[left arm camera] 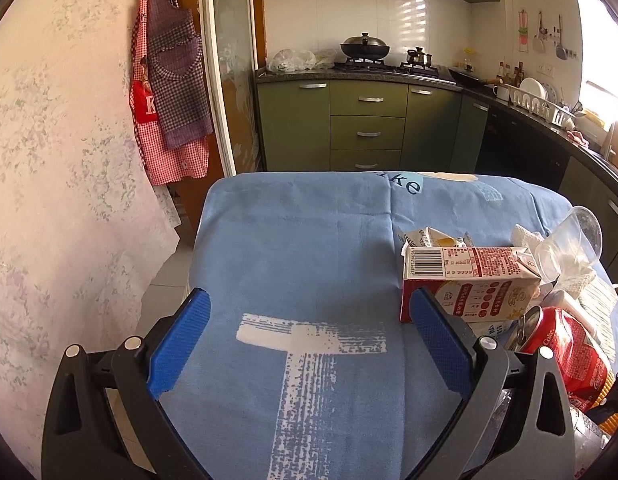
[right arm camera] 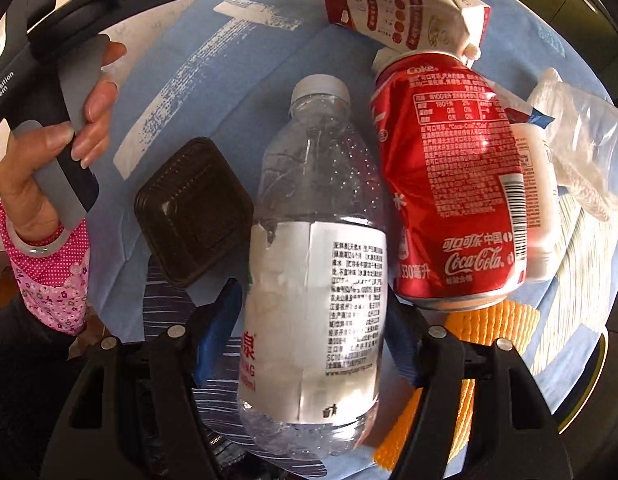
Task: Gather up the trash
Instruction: 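Grasp the clear water bottle with the right gripper and lift it, then carry the water bottle over the bin and open the right gripper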
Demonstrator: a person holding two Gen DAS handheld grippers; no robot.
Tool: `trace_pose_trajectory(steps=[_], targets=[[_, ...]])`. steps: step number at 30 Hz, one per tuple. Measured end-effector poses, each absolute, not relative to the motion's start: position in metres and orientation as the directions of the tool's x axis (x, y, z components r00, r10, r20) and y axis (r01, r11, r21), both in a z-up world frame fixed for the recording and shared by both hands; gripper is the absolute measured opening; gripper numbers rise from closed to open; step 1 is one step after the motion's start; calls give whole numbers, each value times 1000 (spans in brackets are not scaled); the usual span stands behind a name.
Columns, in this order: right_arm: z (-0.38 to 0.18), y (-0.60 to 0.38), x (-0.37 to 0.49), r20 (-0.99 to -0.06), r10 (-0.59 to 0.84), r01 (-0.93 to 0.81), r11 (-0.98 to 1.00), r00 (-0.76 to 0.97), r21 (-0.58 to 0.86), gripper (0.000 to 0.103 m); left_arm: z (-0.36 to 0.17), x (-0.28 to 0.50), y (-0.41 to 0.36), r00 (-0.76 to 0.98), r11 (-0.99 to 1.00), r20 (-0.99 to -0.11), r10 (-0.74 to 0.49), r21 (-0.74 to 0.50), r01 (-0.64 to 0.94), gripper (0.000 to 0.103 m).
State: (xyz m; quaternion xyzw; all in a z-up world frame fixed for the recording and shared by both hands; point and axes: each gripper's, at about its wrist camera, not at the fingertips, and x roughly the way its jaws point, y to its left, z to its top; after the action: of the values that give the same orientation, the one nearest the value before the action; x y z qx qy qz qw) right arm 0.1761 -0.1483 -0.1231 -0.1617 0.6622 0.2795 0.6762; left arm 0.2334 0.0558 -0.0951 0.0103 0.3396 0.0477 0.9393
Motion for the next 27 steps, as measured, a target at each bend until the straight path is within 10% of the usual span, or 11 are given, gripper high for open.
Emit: trace_pose_trajectory(steps=[27], targets=[[-70, -245, 86, -974, 190, -546, 832, 120, 95, 53, -101, 235, 48, 758, 993, -642, 113, 84, -77, 98]])
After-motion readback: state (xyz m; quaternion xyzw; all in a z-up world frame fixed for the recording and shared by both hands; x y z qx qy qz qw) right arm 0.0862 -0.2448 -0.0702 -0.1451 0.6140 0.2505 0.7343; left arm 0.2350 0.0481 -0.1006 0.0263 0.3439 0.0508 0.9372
